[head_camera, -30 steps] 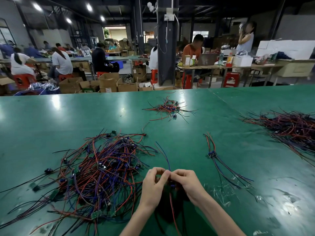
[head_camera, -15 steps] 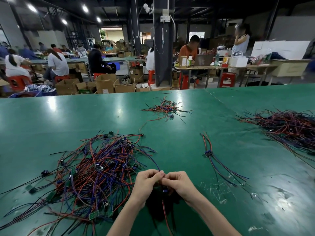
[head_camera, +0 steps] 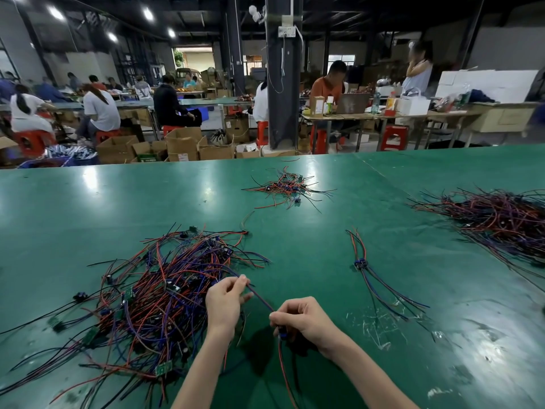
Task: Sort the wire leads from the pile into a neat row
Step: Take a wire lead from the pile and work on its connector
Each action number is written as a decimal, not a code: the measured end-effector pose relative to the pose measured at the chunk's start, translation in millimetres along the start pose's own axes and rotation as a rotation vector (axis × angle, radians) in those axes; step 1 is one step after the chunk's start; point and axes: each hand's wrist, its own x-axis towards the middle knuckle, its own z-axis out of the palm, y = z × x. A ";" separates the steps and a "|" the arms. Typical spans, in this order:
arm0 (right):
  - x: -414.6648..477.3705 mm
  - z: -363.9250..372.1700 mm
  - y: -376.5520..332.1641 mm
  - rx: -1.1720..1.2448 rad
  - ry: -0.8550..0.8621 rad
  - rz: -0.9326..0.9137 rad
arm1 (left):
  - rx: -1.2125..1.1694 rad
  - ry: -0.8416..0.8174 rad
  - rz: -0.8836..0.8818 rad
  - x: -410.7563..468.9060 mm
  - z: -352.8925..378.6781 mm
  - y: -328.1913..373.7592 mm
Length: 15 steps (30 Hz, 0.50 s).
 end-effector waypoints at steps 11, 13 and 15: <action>-1.4 -1.2 0.7 -0.022 -0.027 0.012 | 0.133 0.157 0.111 1.5 -9.4 -1.3; -1.4 -1.4 0.4 -0.024 -0.028 0.015 | 0.032 0.142 0.102 0.2 -9.0 -0.4; -1.3 -1.5 0.5 -0.025 -0.034 0.013 | -0.029 0.126 0.073 0.0 -8.7 1.1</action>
